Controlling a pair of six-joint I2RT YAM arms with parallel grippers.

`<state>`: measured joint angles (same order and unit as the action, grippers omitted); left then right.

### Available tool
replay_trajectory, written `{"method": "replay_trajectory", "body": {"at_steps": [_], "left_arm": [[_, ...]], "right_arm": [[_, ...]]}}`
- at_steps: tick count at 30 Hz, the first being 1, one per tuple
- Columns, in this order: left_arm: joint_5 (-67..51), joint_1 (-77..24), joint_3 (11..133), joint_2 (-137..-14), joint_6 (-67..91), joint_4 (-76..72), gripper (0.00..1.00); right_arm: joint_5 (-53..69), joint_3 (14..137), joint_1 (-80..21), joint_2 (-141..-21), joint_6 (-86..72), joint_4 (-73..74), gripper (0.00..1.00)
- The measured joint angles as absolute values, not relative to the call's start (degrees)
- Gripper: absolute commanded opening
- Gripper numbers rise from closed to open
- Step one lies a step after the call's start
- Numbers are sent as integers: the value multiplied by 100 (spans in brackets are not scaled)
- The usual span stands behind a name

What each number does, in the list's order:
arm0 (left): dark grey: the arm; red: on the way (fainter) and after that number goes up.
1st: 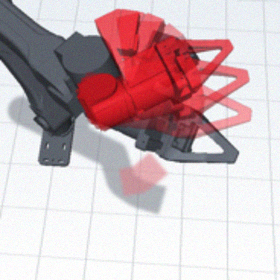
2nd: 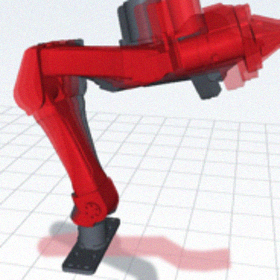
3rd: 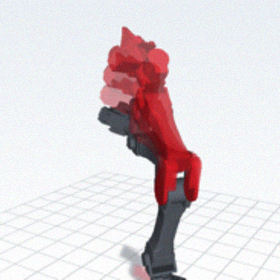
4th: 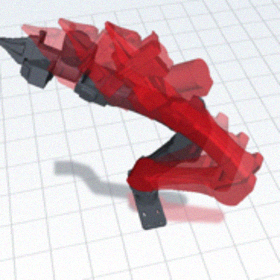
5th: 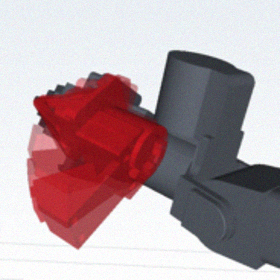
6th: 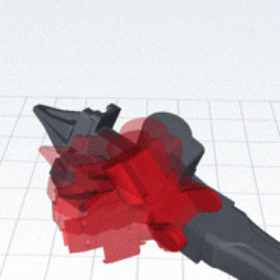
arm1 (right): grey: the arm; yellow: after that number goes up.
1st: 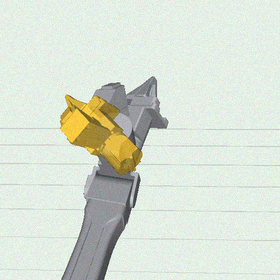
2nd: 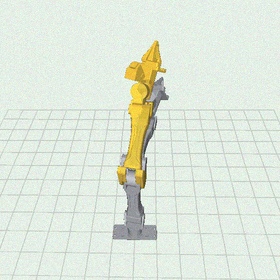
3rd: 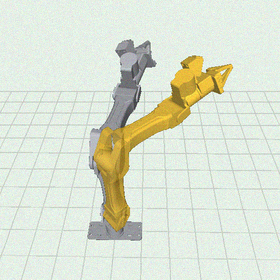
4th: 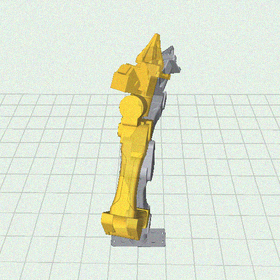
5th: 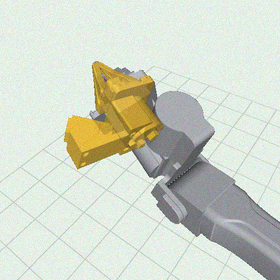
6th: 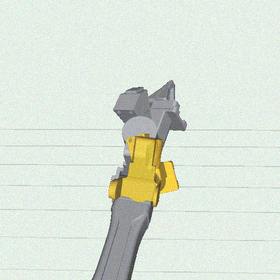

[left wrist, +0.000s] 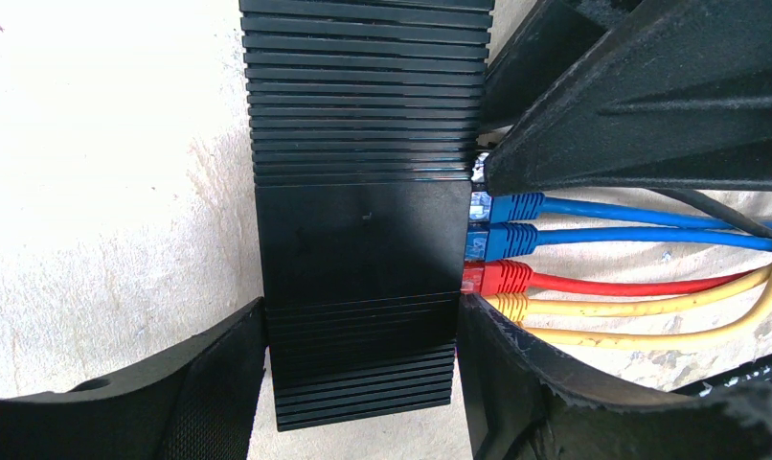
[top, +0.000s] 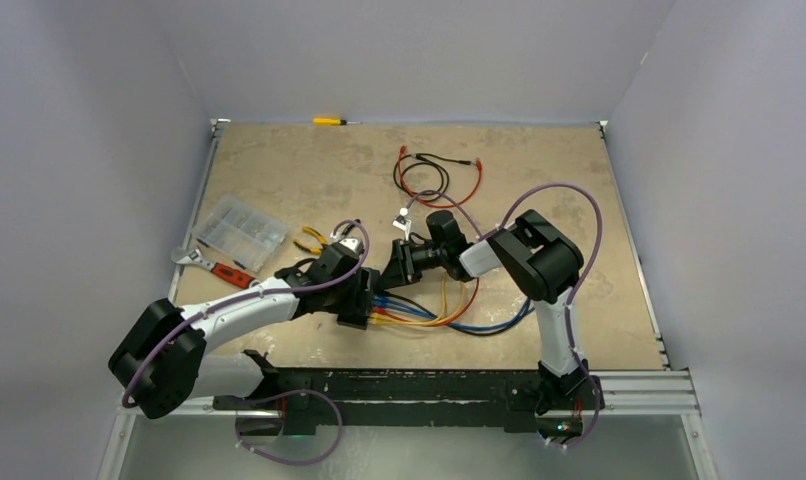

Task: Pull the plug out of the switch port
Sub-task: Move the switch port to the center of the board.

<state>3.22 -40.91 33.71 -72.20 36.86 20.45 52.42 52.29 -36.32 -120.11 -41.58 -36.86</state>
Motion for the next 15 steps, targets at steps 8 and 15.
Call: {"method": "replay_trajectory", "body": {"at_steps": [8,15], "left_arm": [[320,-4093,3371,-7220,3686,2032,0],[349,-4095,3371,-7220,3684,2029,0]], "right_arm": [[5216,5253,-3638,-12075,-4141,-3693,27],[5194,5284,-3656,-12119,-4110,-3616,11]]}}
